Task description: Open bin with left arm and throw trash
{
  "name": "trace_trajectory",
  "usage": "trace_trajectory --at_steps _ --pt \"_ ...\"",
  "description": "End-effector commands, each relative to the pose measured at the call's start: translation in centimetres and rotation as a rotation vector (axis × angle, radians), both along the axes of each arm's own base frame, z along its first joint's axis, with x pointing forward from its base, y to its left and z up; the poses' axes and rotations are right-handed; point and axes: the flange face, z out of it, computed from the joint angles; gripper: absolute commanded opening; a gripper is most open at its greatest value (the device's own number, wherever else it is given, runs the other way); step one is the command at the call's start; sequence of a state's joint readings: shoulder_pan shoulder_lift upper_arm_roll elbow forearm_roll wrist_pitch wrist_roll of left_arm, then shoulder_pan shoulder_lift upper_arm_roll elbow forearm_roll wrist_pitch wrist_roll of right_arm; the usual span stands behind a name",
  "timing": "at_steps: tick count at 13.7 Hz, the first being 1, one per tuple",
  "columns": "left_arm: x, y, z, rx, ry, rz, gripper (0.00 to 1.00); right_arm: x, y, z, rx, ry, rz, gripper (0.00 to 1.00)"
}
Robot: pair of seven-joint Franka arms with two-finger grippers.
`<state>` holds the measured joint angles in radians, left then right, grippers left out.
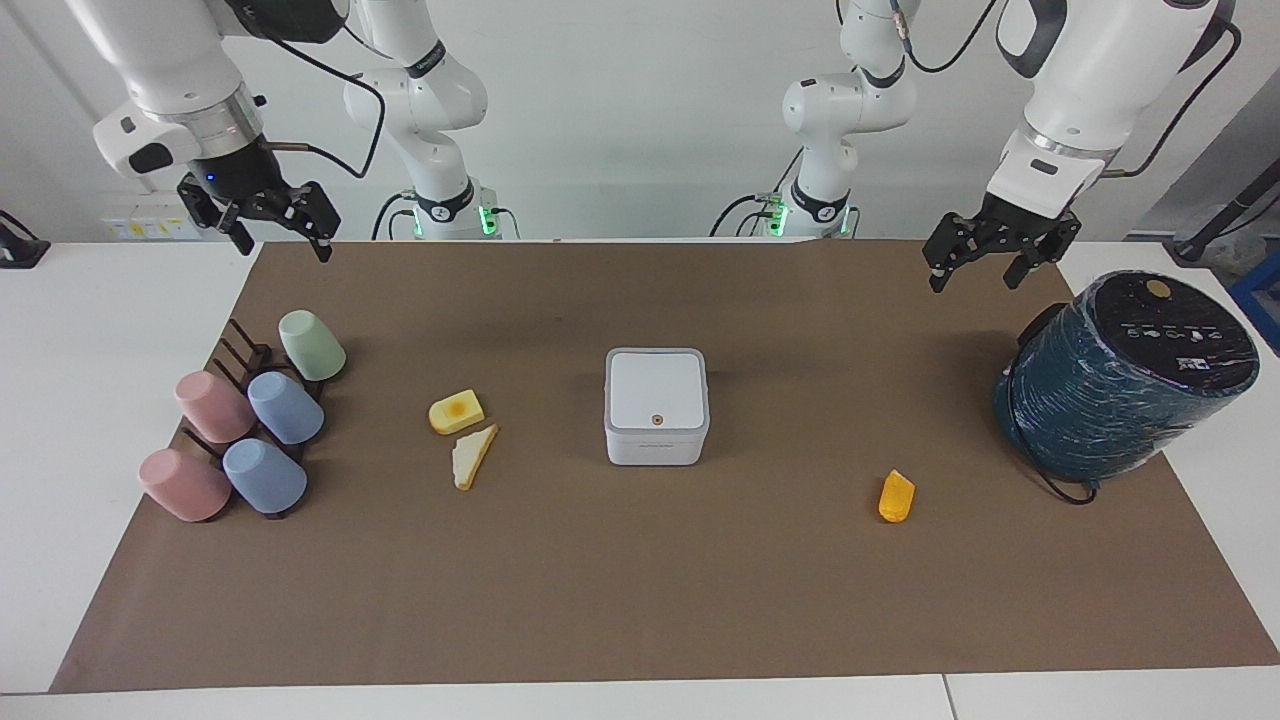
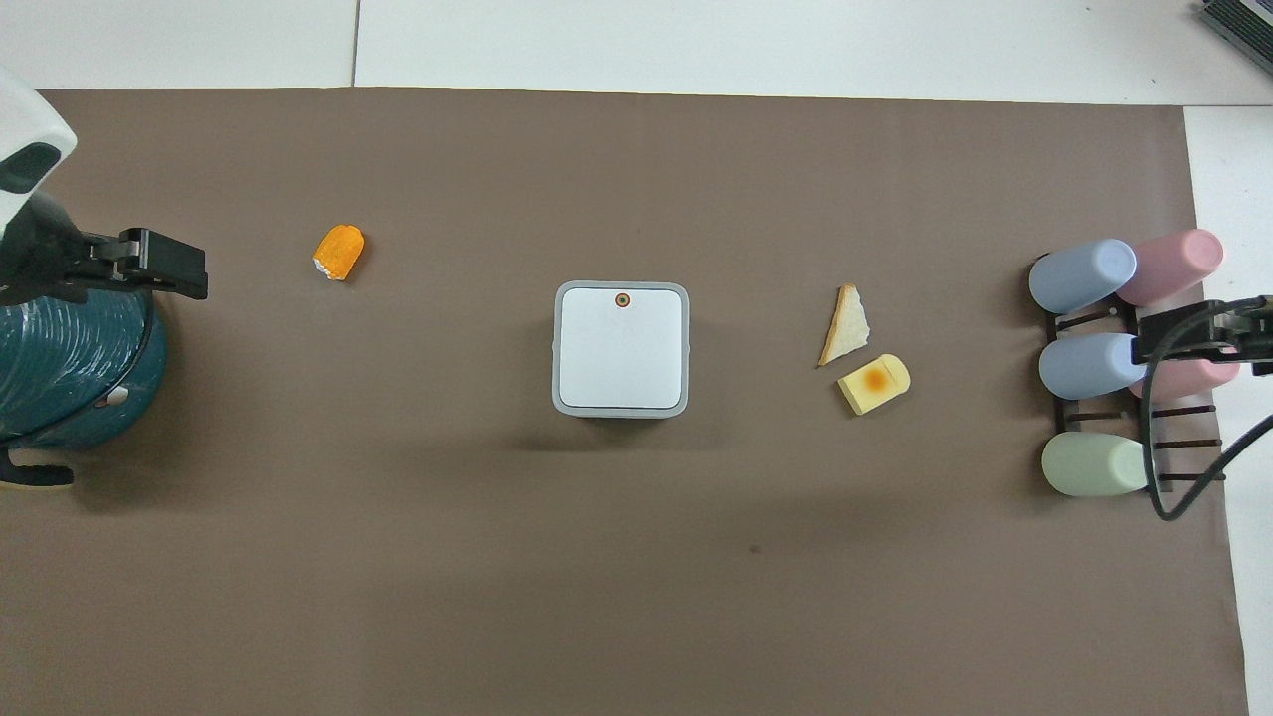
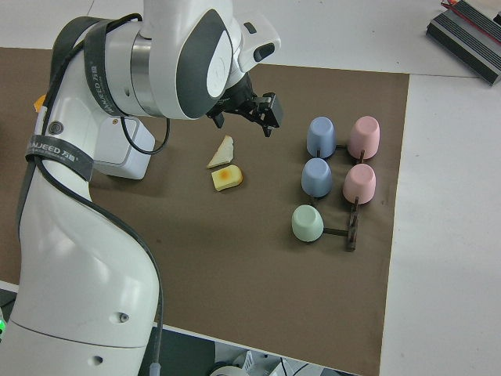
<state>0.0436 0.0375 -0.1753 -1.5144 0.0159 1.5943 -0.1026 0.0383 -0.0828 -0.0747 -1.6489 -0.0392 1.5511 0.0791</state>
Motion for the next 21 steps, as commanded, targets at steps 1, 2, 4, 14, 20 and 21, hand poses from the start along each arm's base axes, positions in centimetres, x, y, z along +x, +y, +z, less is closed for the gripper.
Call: trace_trajectory --at_steps 1,2,4,14,20,21 --pt "-0.63 -0.24 0.13 0.021 -0.020 -0.016 1.00 -0.23 -0.12 0.31 0.000 -0.009 0.030 1.00" --pt "-0.60 -0.18 0.29 0.019 -0.024 -0.014 1.00 -0.23 -0.12 0.39 0.000 -0.011 0.031 1.00" --pt "-0.62 -0.08 0.12 0.019 -0.018 -0.013 1.00 -0.29 -0.28 0.32 0.000 -0.009 0.028 1.00" --pt "-1.15 0.17 -0.30 0.022 0.005 0.003 1.00 -0.42 -0.60 0.21 0.001 -0.002 0.023 1.00" --pt "-1.09 0.51 -0.21 0.022 0.002 0.011 1.00 -0.51 -0.52 0.24 0.001 0.001 0.025 1.00" --pt "-1.07 0.50 -0.20 0.022 0.000 0.009 1.00 -0.45 -0.52 0.18 0.001 0.001 0.025 1.00"
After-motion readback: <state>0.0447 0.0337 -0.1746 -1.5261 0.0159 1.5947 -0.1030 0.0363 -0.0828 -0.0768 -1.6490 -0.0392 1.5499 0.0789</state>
